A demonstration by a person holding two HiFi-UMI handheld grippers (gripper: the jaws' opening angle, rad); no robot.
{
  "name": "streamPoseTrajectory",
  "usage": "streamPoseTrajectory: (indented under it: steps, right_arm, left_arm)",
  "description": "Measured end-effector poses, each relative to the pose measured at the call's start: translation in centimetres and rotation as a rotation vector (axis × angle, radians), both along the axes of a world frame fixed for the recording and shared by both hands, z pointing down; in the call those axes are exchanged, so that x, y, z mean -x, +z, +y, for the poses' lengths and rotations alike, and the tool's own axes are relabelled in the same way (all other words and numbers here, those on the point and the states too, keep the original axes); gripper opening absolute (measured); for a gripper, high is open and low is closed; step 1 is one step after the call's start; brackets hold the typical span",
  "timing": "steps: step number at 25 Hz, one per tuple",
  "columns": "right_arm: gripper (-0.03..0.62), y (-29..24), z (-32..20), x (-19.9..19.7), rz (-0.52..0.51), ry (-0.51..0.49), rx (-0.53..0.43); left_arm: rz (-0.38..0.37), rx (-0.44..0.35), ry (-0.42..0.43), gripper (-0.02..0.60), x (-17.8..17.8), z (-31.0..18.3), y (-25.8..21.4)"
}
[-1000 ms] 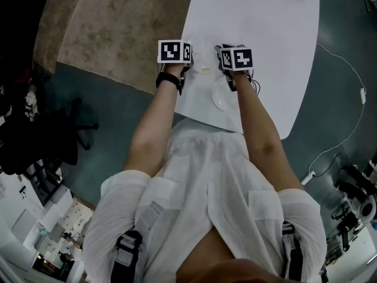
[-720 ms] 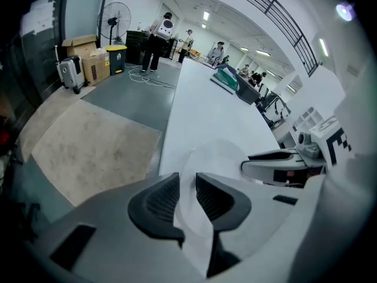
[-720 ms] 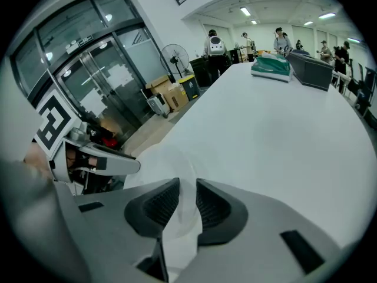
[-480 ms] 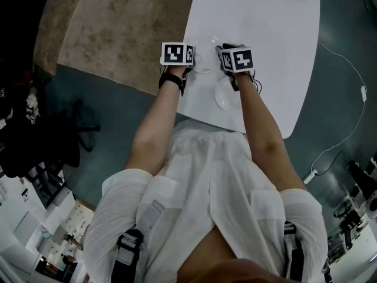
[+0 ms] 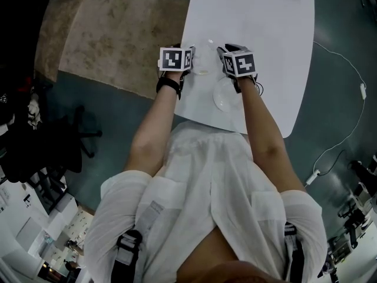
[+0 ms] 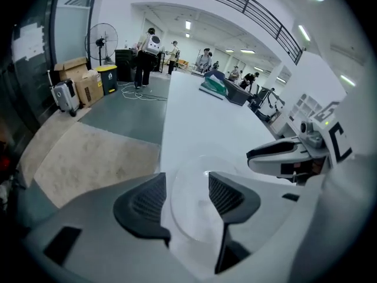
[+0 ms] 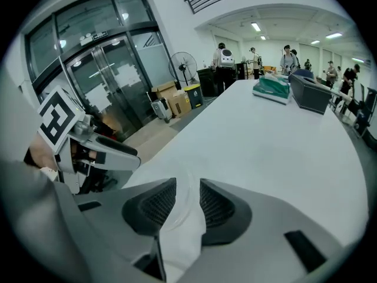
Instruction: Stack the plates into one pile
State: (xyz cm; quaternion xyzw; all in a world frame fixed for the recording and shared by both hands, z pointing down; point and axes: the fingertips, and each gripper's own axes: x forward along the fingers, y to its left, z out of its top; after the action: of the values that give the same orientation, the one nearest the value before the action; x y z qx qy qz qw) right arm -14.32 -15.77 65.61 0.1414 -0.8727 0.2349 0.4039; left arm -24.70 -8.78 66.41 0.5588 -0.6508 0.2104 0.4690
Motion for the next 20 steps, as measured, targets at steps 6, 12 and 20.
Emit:
streamPoseTrajectory:
  steps: [6, 12, 20]
  right_arm:
    - [0.17, -1.3, 0.0, -3.5, -0.003, 0.013, -0.01]
    - [0.185, -0.4, 1.2, -9.0, 0.029, 0.064, 0.046]
    - [0.202, 1.7, 3.1, -15.3, 0.075, 0.133, 0.101]
  left_arm:
    - [0.126, -0.009, 0.048, 0.23, -2.6, 0.3, -1.4]
    - [0.207, 0.009, 0.115, 0.23, -7.1, 1.7, -1.4]
    - [0.301, 0.07, 0.161, 0.219, -12.7, 4.6, 0.0]
